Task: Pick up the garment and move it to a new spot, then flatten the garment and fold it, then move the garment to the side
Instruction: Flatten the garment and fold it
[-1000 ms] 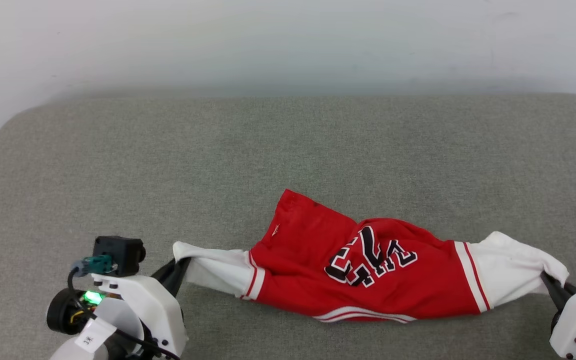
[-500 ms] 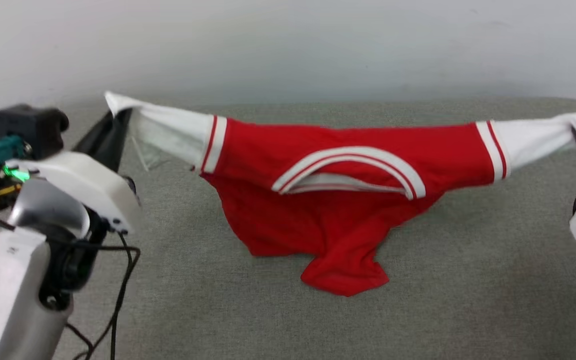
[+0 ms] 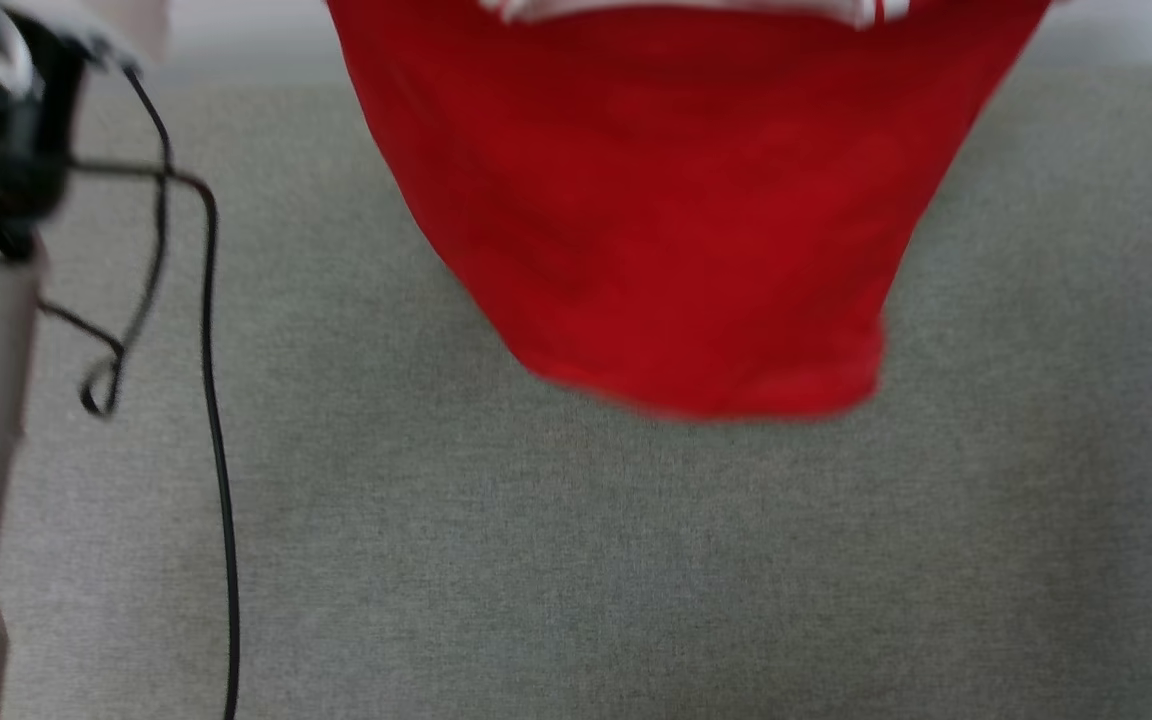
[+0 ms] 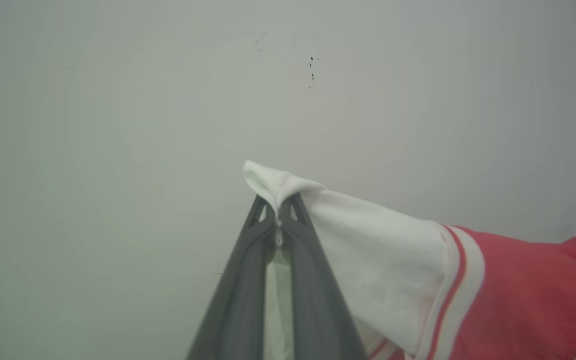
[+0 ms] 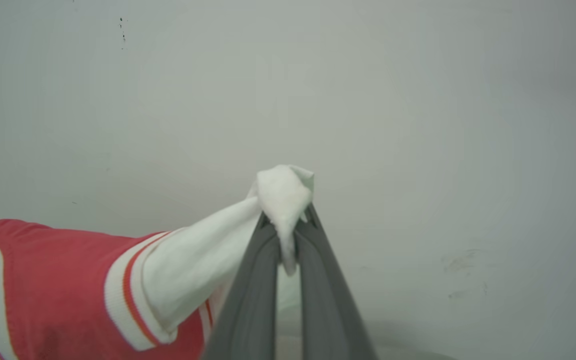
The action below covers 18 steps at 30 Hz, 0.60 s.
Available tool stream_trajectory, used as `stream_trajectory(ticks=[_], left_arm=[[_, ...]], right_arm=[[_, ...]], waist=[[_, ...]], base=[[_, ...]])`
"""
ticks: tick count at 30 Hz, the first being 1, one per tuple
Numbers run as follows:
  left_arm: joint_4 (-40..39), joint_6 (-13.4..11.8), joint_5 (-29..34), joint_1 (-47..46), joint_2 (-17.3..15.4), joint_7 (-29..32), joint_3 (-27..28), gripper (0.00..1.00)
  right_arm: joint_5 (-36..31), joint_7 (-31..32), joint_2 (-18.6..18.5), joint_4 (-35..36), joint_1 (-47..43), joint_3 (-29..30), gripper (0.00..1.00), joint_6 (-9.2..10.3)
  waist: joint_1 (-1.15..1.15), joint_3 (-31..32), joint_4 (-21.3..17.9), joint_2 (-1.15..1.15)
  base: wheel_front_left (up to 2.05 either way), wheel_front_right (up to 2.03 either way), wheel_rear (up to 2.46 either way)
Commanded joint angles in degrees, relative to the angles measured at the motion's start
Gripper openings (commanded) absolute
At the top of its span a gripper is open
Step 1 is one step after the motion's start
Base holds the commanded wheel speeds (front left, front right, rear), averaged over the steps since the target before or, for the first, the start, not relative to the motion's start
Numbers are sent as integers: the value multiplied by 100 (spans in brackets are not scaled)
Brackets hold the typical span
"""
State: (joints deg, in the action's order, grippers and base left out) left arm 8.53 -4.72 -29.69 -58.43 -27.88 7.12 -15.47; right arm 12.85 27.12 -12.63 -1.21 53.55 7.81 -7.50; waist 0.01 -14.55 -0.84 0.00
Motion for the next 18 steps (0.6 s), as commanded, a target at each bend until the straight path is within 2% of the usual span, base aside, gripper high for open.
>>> stream_trajectory(ticks=[1, 9, 15, 18], left_arm=[[141, 42, 75, -233, -11, -90, 18, 0], [1344, 349, 298, -1812, 13, -658, 28, 0], [2177, 505, 386, -2586, 100, -957, -51, 0], [2636, 610, 328, -2847, 162, -922, -78, 0]], right_arm=[[-37, -68, -24, -104, 245, -33, 0, 2], [-243, -504, -39, -1167, 1958, -187, 0, 2], [-335, -889, 87, -1935, 2826, -245, 0, 2], [-259, -1070, 203, -2419, 3164, -194, 0, 3]], waist=[[-1, -341, -19, 0], [-1, -1051, -101, 0], [-1, -1448, -157, 0], [-1, -1660, -175, 0]], base=[[0, 0, 0], [0, 0, 0], [0, 0, 0], [0, 0, 0]])
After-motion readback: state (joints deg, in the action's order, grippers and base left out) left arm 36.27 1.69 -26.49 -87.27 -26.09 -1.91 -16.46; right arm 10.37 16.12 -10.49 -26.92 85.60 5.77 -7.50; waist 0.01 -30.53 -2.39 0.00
